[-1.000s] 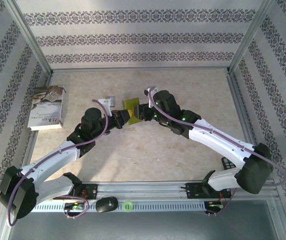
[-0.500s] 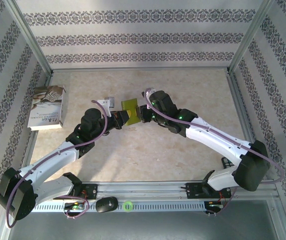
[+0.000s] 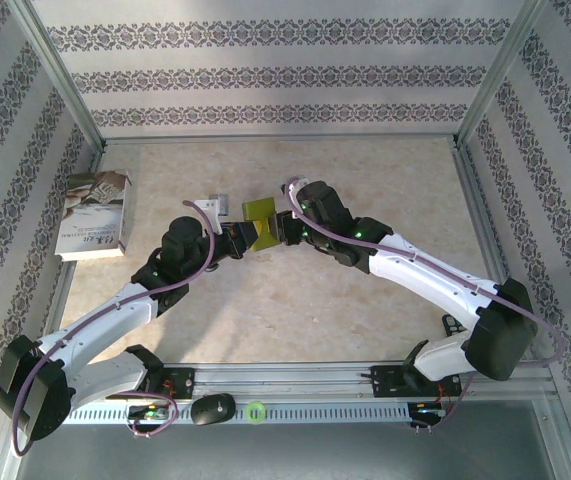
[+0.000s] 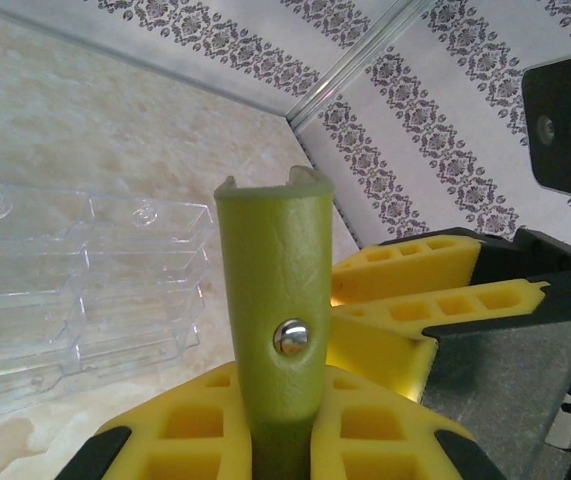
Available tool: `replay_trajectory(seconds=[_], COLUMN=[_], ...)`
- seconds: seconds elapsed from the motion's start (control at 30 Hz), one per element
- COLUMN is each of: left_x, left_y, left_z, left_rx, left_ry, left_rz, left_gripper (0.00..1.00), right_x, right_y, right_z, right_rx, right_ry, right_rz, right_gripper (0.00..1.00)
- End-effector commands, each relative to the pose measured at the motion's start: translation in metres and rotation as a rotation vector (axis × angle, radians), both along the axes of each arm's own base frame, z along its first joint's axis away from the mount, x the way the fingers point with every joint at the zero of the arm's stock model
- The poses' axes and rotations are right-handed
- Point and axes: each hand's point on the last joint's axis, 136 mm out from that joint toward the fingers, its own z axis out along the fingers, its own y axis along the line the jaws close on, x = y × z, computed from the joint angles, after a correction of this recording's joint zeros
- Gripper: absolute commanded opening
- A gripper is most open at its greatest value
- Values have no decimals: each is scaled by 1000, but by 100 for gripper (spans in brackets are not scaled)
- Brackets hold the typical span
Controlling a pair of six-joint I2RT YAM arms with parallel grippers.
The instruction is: Take the credit cards out of the card holder
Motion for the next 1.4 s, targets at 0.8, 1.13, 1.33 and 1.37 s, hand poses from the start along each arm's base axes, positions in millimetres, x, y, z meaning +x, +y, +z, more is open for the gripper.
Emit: replay_trajectory(seconds=[0.8, 1.13, 1.33, 1.37], left_x=[-17, -20, -21, -21], left_y=[-3, -7, -8, -8], left_z=[44, 52, 57, 56], left_rx=[-52, -117, -132, -132], left_ry=[-153, -187, -203, -204], left_rz=[-79, -122, -133, -134], left_gripper=[0, 0, 0, 0], right_x=[16, -16, -30, -30], right_y=[-66, -53, -22, -19], right_z=[-6, 55, 55, 54], right_rx=[72, 515, 513, 507], right_ry=[-48, -133, -79, -75], right_rz=[-114, 115, 221, 223], right_gripper=[0, 59, 65, 65])
